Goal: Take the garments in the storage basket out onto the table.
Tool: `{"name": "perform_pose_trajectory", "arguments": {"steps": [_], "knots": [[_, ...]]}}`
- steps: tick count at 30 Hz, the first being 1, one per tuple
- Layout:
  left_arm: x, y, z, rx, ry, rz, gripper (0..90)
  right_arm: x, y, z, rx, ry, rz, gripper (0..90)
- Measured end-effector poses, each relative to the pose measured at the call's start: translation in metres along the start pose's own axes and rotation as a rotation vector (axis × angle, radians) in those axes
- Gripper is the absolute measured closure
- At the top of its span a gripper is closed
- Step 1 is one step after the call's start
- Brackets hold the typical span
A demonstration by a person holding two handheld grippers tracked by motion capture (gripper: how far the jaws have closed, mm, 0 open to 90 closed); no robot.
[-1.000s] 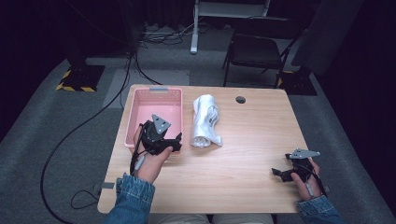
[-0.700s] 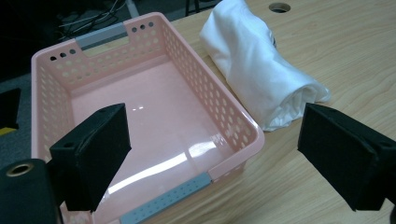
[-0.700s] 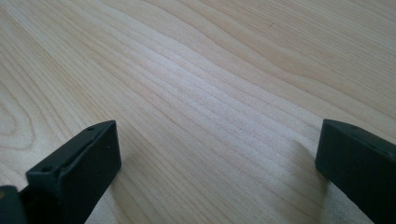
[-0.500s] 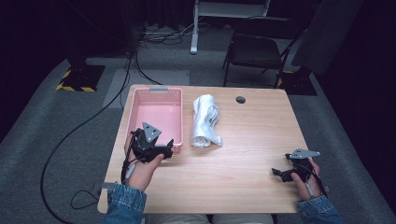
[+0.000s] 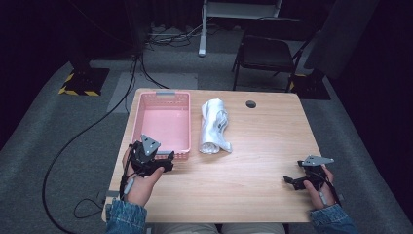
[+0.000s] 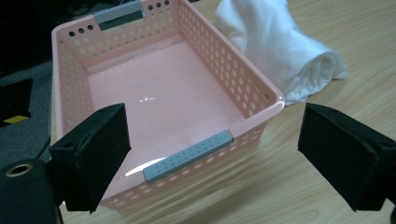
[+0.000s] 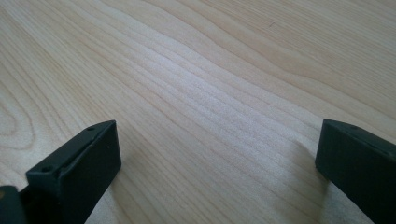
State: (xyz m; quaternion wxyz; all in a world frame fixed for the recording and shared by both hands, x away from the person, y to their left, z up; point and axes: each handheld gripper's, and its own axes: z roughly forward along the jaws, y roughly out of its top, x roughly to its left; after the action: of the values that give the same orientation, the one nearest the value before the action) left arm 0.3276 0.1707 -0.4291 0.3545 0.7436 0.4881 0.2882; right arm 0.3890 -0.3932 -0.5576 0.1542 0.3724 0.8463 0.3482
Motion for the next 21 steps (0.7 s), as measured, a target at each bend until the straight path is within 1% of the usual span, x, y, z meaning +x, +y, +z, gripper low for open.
{"name": "perform_pose_trajectory", "arguments": {"steps": [4,9,15,21], "knots": [[0.004,-0.007,-0.001,-0.002,0.017,0.004,9.0,0.0,0.0,0.0,0.0,0.0,0.0,0.0],[0.007,-0.016,-0.002,-0.003,0.021,0.003,9.0,0.0,0.0,0.0,0.0,0.0,0.0,0.0],[0.01,-0.023,-0.006,-0.006,0.021,0.0,9.0,0.0,0.0,0.0,0.0,0.0,0.0,0.0],[0.013,-0.031,-0.008,-0.009,0.031,0.003,9.0,0.0,0.0,0.0,0.0,0.0,0.0,0.0]]}}
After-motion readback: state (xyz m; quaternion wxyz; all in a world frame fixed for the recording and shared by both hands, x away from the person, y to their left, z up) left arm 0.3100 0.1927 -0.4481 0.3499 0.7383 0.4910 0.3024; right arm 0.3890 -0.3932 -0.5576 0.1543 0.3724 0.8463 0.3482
